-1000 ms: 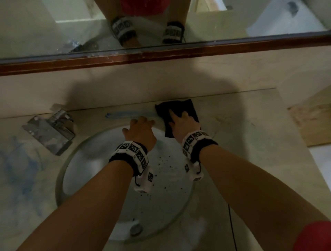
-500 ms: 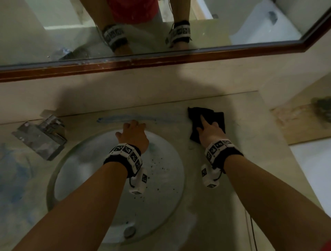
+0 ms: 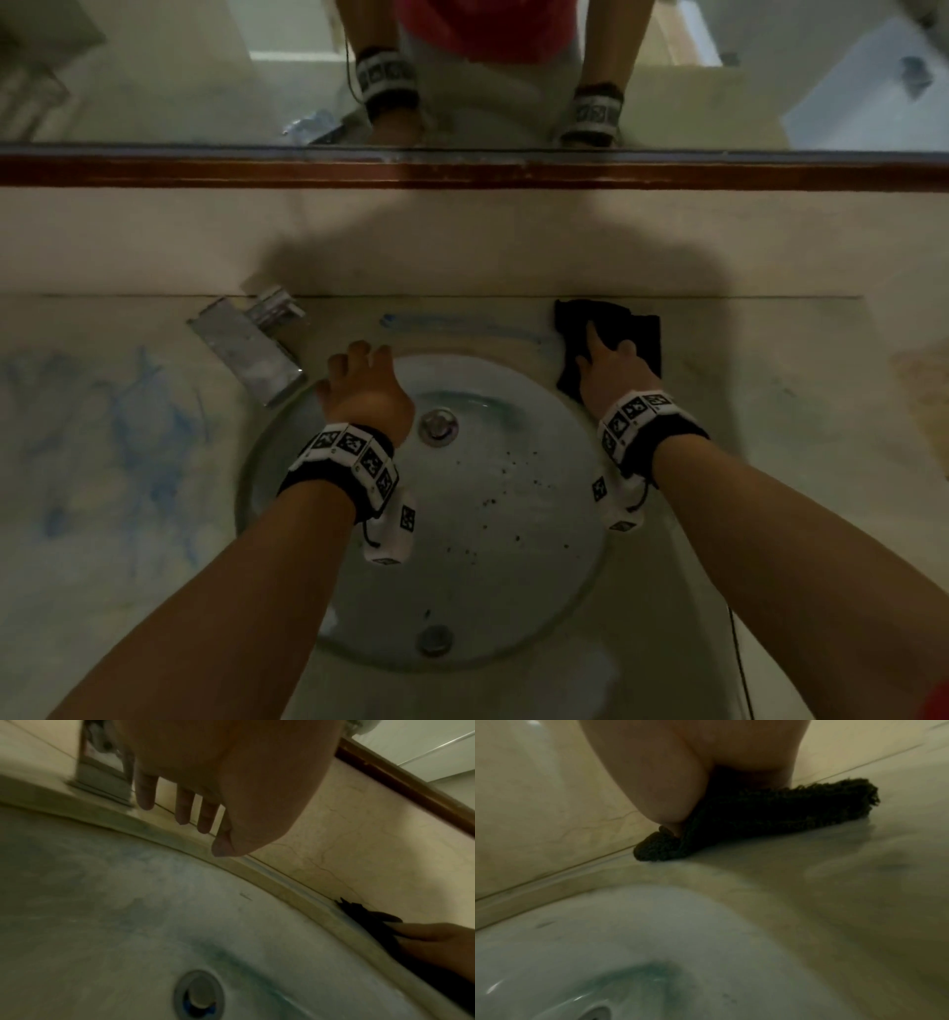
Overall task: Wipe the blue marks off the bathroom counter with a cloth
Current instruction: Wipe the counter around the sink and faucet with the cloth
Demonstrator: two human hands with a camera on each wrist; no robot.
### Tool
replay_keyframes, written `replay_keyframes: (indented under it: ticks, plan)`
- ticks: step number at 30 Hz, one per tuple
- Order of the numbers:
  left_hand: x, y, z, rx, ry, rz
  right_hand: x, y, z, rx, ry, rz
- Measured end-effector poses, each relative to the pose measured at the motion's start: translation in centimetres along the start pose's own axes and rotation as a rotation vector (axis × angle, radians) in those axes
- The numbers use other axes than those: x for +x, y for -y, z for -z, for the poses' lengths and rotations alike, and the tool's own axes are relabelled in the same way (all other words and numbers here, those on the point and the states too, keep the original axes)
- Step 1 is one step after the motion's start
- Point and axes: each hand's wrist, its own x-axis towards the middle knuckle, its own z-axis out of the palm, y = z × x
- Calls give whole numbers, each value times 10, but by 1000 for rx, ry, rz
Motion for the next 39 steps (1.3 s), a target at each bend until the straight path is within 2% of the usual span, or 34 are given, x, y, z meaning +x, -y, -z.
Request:
replay_keyframes:
  ticks: [5,16,23,29,32,36,39]
  plan:
    - [-4,33,-5,19,8,63,4,36,-3,-47,-31,92]
    - [10,55,-12,19,-59,-22,26,73,-8,-109,-62,313]
    - [16,52,-7,63,56,2,10,96,-20,-148,-90,517]
    - [20,53,-3,71,108,6,-19,70,-31,-257,-107,634]
    - [20,54,-5,54,88,-6,-23,61,-24,-40,-166,558]
    - [20,57,-9,40,77,-15,-6,57,1,422,-116,326]
    - [20,57,-9,48,73,-17,5,56,13,577,-126,146]
